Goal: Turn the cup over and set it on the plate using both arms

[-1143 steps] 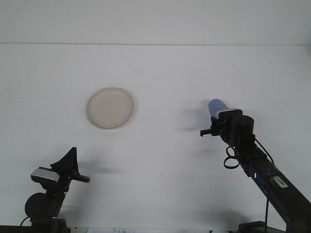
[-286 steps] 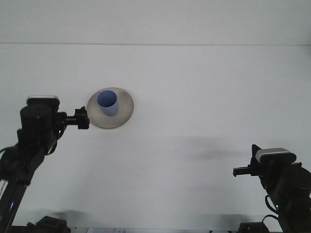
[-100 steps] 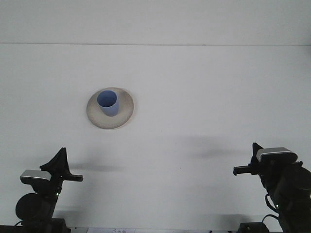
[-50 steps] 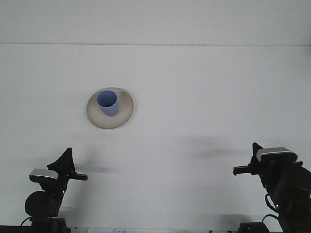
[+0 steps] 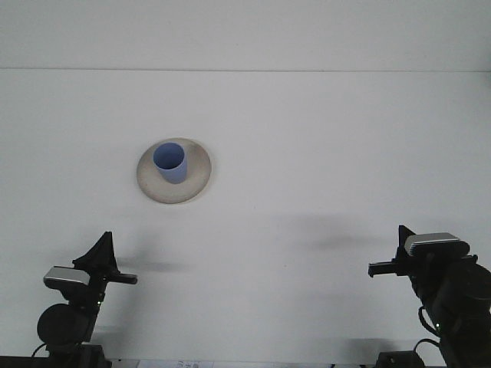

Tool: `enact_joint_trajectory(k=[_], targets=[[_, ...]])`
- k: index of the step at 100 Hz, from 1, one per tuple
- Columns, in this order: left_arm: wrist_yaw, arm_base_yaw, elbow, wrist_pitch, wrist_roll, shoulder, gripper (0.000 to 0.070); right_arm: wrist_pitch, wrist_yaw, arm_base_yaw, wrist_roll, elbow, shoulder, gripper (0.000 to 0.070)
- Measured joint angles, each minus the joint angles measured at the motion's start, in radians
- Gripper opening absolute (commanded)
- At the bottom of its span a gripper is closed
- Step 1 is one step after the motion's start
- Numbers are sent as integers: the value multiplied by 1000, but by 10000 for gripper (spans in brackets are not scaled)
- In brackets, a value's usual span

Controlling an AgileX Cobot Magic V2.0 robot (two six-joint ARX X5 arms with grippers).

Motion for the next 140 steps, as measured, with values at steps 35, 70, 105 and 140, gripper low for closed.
enact_joint_trajectory(k=[35, 70, 105, 140], targets=[[0, 0, 0, -2, 0, 0, 15, 0, 0, 0, 0, 0, 0, 0], [0, 0, 0, -2, 0, 0, 15, 193, -7, 0, 0, -127, -72, 0], [0, 0, 0, -2, 0, 0, 15, 532, -2, -1, 0, -522, -369, 0], [0, 0, 0, -5, 0, 0, 15, 667, -3, -1, 0, -726, -523, 0]])
